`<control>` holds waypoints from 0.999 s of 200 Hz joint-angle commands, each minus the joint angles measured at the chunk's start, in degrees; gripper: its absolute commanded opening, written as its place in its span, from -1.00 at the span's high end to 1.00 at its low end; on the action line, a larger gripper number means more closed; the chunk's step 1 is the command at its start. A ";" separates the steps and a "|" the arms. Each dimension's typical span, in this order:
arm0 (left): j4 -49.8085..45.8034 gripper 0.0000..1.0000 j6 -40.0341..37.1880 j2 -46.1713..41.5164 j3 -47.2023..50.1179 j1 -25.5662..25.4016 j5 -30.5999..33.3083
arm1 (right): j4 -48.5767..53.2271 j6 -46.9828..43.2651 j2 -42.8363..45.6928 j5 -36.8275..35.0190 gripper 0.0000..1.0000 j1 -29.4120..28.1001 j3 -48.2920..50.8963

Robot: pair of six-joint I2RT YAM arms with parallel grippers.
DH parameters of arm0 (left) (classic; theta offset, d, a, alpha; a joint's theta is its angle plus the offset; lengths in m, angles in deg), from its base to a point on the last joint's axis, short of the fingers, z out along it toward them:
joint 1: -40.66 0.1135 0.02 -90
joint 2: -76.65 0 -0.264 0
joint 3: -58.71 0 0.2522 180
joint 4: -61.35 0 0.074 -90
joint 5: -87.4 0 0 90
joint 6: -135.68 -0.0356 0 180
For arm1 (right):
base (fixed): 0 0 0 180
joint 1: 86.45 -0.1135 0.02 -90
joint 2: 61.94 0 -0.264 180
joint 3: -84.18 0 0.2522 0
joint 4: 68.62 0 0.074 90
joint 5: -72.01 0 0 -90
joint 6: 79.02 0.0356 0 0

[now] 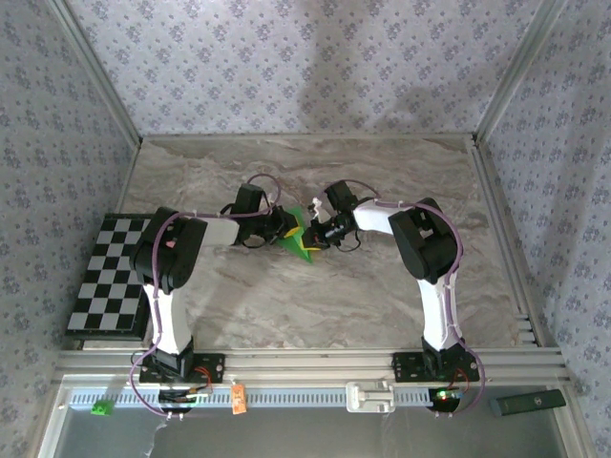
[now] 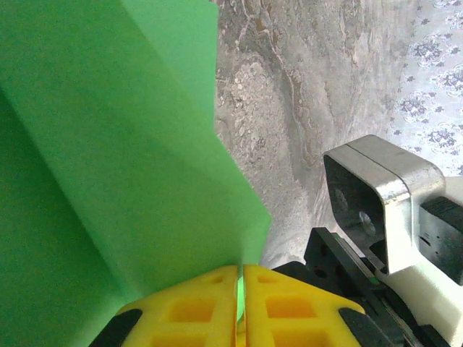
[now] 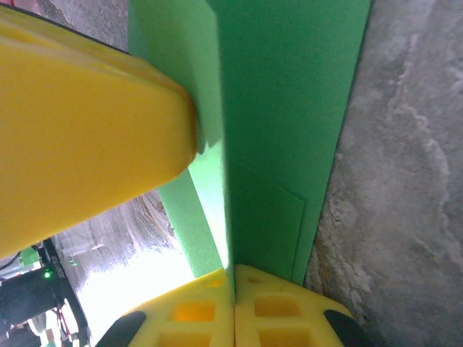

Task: Fold a paper plane with a square sheet of paper (pick it up from the middle)
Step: Fourth fold the wing at the center of the table.

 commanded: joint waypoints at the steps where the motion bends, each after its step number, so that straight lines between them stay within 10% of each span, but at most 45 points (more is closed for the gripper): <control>1: 1.29 0.78 -0.46 -3.11 0.99 1.03 0.65 | 2.05 0.76 -2.87 -3.37 0.89 1.87 2.01; 200: 2.55 0.80 -0.62 3.53 -1.88 -0.30 -2.01 | 1.48 1.86 -3.39 -1.02 0.80 2.91 1.71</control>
